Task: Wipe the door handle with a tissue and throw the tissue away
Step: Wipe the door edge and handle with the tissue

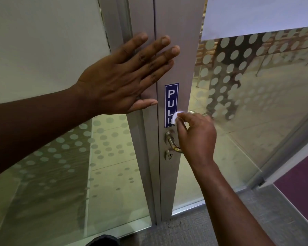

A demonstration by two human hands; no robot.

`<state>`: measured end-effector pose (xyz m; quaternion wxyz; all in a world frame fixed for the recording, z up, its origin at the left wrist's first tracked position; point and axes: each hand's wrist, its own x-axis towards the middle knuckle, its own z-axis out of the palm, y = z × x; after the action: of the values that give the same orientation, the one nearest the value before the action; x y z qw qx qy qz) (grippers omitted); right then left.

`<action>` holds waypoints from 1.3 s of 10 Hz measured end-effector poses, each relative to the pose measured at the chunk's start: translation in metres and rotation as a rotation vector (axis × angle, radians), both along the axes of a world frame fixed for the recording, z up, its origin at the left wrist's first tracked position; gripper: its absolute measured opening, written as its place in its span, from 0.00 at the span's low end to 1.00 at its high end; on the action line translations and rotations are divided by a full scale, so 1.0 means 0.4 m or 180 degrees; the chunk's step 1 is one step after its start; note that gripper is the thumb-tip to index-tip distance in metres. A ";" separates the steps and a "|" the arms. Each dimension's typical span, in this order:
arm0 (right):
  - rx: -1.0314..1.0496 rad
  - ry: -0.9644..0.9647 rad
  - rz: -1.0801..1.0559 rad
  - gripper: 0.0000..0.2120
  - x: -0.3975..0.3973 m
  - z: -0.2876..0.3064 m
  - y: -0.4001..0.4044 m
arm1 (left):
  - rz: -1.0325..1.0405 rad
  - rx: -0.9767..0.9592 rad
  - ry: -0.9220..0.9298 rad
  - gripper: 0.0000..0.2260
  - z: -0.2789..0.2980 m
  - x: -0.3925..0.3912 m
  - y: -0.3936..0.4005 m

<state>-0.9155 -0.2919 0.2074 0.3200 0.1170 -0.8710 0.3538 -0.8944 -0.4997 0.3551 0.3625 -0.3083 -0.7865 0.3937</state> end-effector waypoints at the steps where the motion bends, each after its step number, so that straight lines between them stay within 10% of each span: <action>1: -0.0280 0.0007 -0.0025 0.08 -0.007 0.010 0.024 | -0.0001 0.0031 -0.0041 0.38 -0.001 0.001 -0.002; 7: -0.0572 -0.1026 0.0746 0.03 -0.063 0.087 0.216 | -0.0070 0.0022 0.0010 0.38 -0.004 -0.004 -0.008; 13: 0.1361 -0.1543 0.0594 0.11 -0.156 0.035 0.255 | -0.0084 0.0076 -0.0128 0.37 -0.004 0.005 -0.006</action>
<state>-0.9779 -0.1898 0.2213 0.0380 0.1732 -0.9618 0.2084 -0.8924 -0.5020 0.3536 0.3554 -0.3221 -0.7941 0.3732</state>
